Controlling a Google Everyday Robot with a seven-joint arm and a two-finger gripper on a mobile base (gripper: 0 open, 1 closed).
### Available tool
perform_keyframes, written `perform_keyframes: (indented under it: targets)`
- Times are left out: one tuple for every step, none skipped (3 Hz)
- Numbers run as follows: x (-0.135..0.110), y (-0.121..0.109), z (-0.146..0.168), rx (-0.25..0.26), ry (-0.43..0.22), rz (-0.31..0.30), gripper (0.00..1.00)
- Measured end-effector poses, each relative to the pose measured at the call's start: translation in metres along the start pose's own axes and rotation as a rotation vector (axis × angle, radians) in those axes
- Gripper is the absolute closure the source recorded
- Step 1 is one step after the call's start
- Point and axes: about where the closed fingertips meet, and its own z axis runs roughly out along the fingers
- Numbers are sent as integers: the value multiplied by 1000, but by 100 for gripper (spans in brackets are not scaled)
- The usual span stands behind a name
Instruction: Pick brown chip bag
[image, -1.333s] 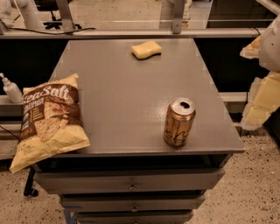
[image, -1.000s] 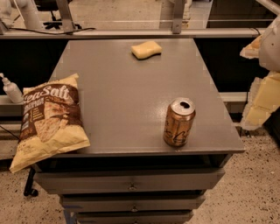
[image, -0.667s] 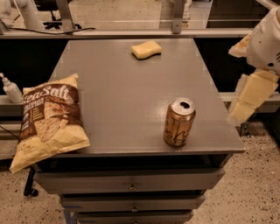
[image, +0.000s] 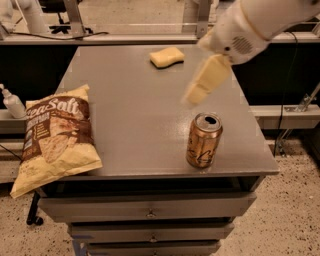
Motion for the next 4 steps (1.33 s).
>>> perform_keyframes:
  targets:
    - [-51,-2,29,-44,-145,40,0]
    - [-51,-2,29,-44,-145,39,0]
    - [-58,0,40,-27,-151,67,0]
    - [-79,3,83,-22,-153,105,0]
